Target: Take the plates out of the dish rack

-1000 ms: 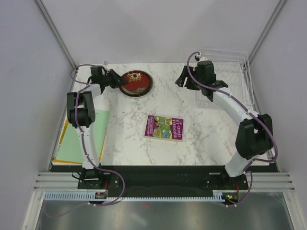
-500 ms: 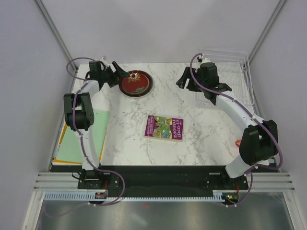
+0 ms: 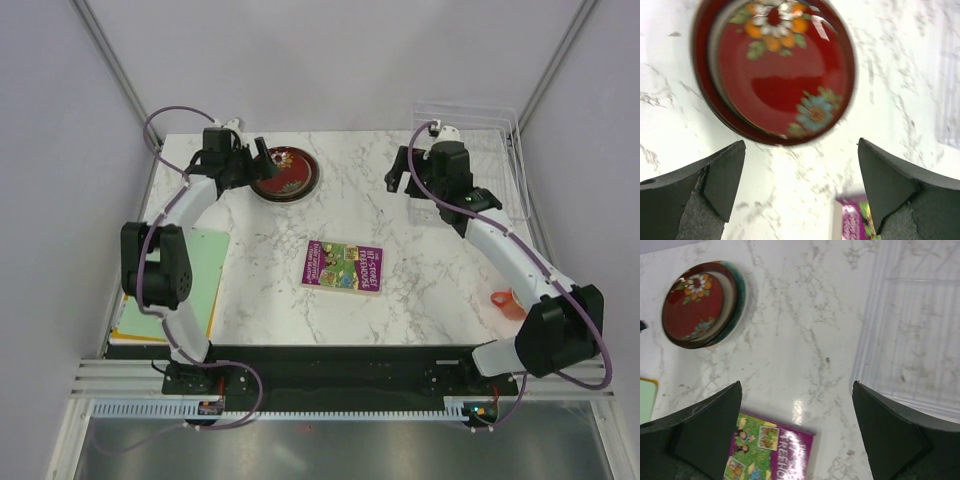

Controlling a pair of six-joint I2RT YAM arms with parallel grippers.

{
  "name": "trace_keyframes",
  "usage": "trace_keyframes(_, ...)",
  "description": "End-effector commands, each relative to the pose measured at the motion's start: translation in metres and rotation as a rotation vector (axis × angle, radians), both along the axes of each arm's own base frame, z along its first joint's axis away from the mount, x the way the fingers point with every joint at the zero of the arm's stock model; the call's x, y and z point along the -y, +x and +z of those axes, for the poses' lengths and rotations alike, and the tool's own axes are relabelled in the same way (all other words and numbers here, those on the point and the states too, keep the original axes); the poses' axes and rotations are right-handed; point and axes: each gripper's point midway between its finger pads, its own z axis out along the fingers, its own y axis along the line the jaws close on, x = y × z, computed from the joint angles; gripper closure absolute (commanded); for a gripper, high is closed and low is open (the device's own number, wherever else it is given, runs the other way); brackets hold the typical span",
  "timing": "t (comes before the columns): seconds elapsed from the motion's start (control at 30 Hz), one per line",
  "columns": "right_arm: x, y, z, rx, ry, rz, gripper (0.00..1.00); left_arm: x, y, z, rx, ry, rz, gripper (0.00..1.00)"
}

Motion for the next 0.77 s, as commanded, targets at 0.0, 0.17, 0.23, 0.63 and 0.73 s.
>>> trace_keyframes(0.0,0.068,-0.020,0.006,0.059,-0.269,-0.196,0.02,0.015,-0.046,0.082,0.210,0.152,-0.053,0.00)
trace_keyframes(0.17,0.121,-0.050,0.002,0.091,-0.425,-0.373,0.02,0.033,-0.107,0.143,0.363,0.133,-0.090,0.00)
trace_keyframes(0.23,0.131,-0.061,-0.015,0.076,-0.471,-0.391,0.02,0.033,-0.126,0.148,0.383,0.114,-0.090,0.00)
trace_keyframes(0.63,0.157,-0.098,-0.032,0.196,-0.396,-0.542,0.02,0.003,-0.211,0.169,0.612,0.097,-0.037,0.00)
trace_keyframes(0.73,0.159,-0.101,-0.034,0.192,-0.406,-0.544,0.02,0.000,-0.211,0.165,0.605,0.105,-0.027,0.00)
